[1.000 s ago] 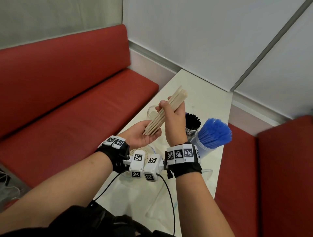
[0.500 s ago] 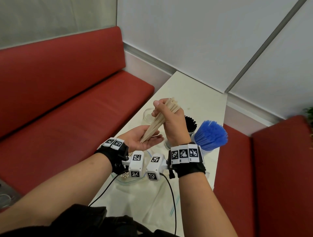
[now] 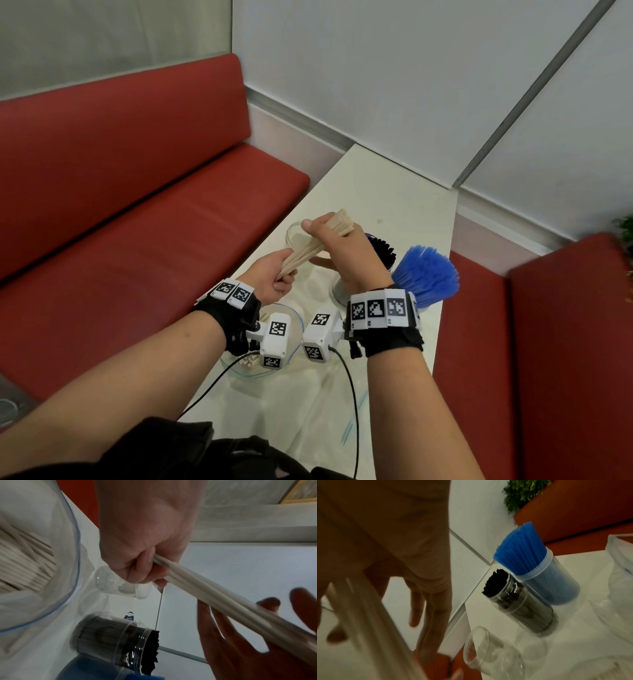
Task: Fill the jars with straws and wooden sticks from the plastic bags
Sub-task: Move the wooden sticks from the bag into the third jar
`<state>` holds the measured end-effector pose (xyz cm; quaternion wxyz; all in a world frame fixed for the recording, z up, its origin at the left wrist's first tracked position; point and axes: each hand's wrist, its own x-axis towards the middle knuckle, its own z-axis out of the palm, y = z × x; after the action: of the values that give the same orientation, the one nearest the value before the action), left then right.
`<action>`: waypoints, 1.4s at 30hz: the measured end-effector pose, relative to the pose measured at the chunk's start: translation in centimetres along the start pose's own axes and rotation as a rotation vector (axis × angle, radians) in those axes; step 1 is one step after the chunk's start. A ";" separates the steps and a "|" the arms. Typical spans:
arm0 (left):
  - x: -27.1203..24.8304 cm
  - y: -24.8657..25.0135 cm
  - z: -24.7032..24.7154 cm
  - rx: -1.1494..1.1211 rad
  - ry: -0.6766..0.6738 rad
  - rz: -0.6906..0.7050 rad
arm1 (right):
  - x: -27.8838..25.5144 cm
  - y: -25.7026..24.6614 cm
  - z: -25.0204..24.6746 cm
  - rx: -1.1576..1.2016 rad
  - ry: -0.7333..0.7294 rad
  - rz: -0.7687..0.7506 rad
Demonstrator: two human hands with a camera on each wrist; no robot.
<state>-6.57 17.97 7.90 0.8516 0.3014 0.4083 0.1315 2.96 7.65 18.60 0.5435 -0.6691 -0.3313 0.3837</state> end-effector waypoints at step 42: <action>-0.2 -9.3 -6.8 2.025 0.114 0.051 | 8.0 7.8 1.5 -0.388 0.319 0.064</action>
<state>-12.18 13.33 -1.04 0.1720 0.8834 0.3614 -0.2440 5.76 13.79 9.51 0.4380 -0.8231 -0.2872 0.2195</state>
